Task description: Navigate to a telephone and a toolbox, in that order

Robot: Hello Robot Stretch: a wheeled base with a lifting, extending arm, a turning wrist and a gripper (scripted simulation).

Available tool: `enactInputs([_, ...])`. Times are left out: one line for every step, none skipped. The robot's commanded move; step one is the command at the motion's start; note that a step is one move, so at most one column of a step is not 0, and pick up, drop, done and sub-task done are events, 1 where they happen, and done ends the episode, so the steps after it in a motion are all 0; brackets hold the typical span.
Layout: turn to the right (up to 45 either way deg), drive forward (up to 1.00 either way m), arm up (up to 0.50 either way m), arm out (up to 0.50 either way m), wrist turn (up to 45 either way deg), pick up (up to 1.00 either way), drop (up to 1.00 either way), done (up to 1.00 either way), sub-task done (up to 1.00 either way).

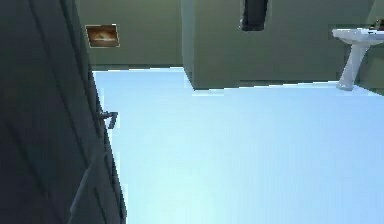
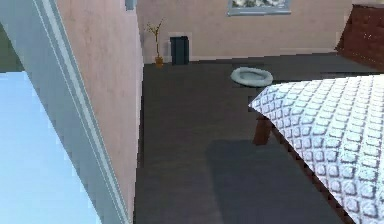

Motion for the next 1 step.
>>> enactInputs([0.0, 0.75, 0.0, 0.0, 0.0, 0.0, 0.0, 0.0, 0.0])
